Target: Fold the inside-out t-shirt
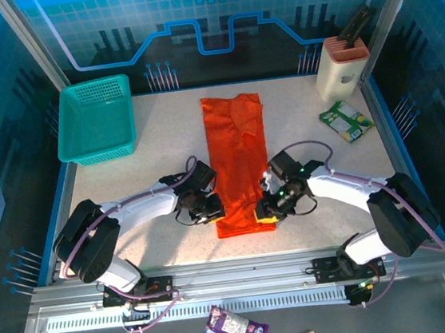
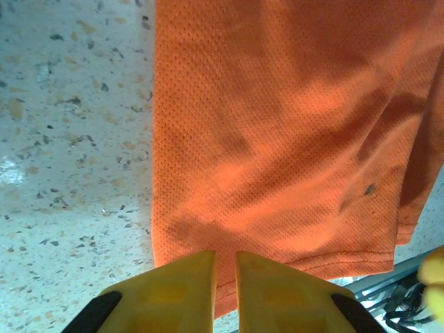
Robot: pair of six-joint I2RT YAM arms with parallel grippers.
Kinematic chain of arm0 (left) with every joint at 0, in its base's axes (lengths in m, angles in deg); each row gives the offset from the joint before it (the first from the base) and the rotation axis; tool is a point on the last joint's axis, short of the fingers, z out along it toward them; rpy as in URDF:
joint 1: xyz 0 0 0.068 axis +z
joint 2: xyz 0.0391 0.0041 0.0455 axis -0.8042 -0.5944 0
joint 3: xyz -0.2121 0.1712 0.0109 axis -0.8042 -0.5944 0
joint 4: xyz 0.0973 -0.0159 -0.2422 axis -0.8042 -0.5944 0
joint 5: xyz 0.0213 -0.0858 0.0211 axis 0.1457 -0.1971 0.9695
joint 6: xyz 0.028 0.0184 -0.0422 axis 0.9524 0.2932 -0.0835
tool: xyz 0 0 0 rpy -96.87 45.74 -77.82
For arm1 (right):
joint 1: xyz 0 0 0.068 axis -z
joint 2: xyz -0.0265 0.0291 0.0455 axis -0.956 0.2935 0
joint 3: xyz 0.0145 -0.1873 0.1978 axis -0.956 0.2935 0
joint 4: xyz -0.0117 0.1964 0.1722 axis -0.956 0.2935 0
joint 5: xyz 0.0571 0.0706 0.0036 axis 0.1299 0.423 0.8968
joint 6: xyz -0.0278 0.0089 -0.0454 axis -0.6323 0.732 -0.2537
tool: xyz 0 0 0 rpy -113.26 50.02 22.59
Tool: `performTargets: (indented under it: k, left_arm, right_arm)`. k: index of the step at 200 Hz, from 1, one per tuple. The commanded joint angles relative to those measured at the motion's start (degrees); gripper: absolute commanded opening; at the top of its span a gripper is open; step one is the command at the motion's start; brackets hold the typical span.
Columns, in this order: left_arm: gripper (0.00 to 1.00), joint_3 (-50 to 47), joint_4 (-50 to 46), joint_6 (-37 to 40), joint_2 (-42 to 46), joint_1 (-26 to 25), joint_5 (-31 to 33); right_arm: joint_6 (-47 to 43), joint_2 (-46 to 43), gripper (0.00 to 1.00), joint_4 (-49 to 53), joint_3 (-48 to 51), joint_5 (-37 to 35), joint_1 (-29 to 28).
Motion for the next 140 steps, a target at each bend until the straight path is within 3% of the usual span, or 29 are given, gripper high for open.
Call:
performTargets:
  k: [1,35,63,97,140]
  left_arm:
    - [0.16,-1.5,1.2,0.3,-0.5,0.2,-2.1]
    - [0.16,-2.5,1.6,0.2,-0.7,0.1,-2.4]
    - [0.16,-2.7,0.5,0.7,-0.1,0.2,-2.0]
    - [0.17,-3.2,-0.4,0.9,1.4,0.1,-1.5]
    - [0.18,-4.7,-0.4,0.5,2.9,0.1,-0.6]
  right_arm:
    - [2.4,1.9,0.26,-5.1,-0.3,3.6,-3.4]
    - [4.2,7.1,0.22,-3.2,2.3,-6.6,-3.7]
    - [4.7,9.8,0.22,-4.4,4.2,-8.0,-4.4]
    - [6.5,0.8,0.24,-5.4,4.0,-5.9,-5.0]
    - [3.7,-6.9,0.32,6.6,1.9,-14.3,-1.1]
